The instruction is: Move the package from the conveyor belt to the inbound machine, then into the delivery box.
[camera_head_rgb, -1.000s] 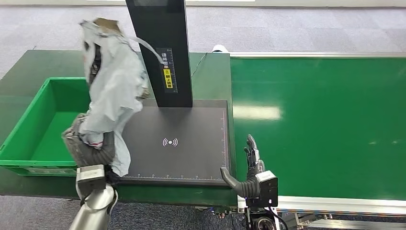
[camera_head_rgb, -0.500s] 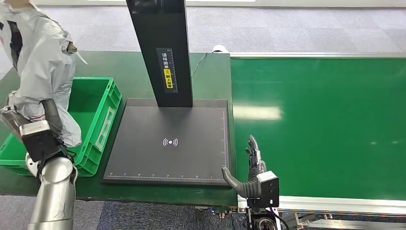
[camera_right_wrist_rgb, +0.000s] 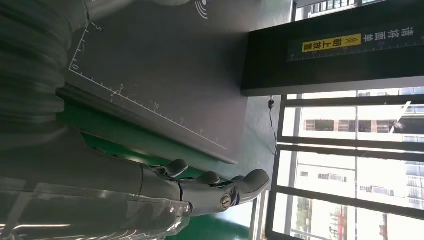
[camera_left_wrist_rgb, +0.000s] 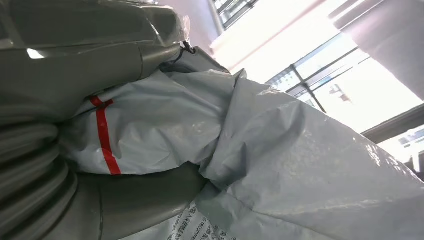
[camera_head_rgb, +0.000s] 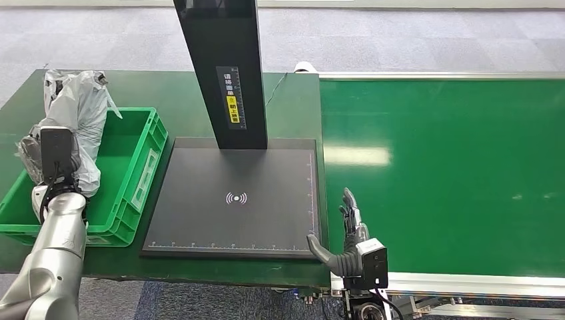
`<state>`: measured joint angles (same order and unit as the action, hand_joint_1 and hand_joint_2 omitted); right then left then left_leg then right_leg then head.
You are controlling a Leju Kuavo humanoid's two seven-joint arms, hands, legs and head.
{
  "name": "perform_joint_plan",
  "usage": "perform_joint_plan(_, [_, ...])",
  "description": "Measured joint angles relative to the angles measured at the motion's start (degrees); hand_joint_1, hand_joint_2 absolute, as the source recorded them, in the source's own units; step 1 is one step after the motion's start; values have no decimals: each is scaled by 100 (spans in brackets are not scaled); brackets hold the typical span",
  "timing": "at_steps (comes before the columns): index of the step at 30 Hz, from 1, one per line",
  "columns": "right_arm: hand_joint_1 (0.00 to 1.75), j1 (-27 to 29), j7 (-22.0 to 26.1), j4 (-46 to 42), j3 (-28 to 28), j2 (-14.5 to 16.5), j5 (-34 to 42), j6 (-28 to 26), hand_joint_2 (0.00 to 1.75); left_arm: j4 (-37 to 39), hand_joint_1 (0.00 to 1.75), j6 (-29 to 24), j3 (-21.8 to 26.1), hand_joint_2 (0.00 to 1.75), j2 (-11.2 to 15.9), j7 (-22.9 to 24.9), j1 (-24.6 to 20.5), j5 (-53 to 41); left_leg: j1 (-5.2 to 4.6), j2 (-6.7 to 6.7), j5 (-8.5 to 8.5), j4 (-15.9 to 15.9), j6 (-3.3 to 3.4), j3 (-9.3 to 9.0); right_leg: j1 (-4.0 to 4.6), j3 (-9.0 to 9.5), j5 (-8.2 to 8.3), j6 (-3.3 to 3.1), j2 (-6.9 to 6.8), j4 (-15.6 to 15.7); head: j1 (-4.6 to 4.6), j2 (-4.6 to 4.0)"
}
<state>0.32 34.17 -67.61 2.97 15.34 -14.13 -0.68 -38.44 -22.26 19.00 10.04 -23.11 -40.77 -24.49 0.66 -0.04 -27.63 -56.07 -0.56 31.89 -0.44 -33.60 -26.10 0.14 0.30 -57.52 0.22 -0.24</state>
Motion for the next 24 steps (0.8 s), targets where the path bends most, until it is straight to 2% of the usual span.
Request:
perform_joint_plan(4, [0,40,-33,-53,0,1,-2,0,175,362,4,276,203,175,58,-13,-164,109,0,0,0,0,0,0,0,-1,0,0,0,0,-1,0])
perform_joint_plan(8, [0,44,-77,-74,0,7,-12,0,175,427,0,921,394,175,11,-324,-176,489,0,1,0,0,0,-1,0,-3,0,0,1,0,-2,0])
perform_joint_plan(10, [0,39,-97,-75,0,15,-16,-8,175,196,0,1257,440,175,-94,-519,-87,696,0,1,0,0,0,0,0,-2,0,0,1,0,-1,0])
perform_joint_plan(12, [0,36,-104,-74,0,27,-16,-22,175,-268,0,1306,413,175,-254,-558,97,741,0,3,0,-1,0,0,0,-2,0,0,3,0,-1,0])
perform_joint_plan(14, [0,38,-107,-74,-1,38,-15,-37,175,-861,0,1001,289,175,-425,-519,347,569,-1,5,-2,-1,0,1,-1,-2,0,1,5,0,-1,0])
perform_joint_plan(17, [0,44,-108,-75,-1,44,-14,-84,175,-1819,0,256,-43,175,-644,-450,799,99,-2,4,-7,-1,1,3,-2,-3,0,1,5,2,0,0])
perform_joint_plan(21, [0,72,-107,-76,-16,46,-14,-127,175,-2876,0,-645,-516,175,-838,-443,1523,-461,-2,6,-11,-1,2,4,-3,-6,-1,1,6,3,-2,0])
perform_joint_plan(24, [0,99,-101,-76,-40,48,-14,-147,175,-3458,0,-1077,-811,175,-953,-571,1989,-629,-2,5,-11,0,2,5,-2,-7,-2,0,5,3,-1,0])
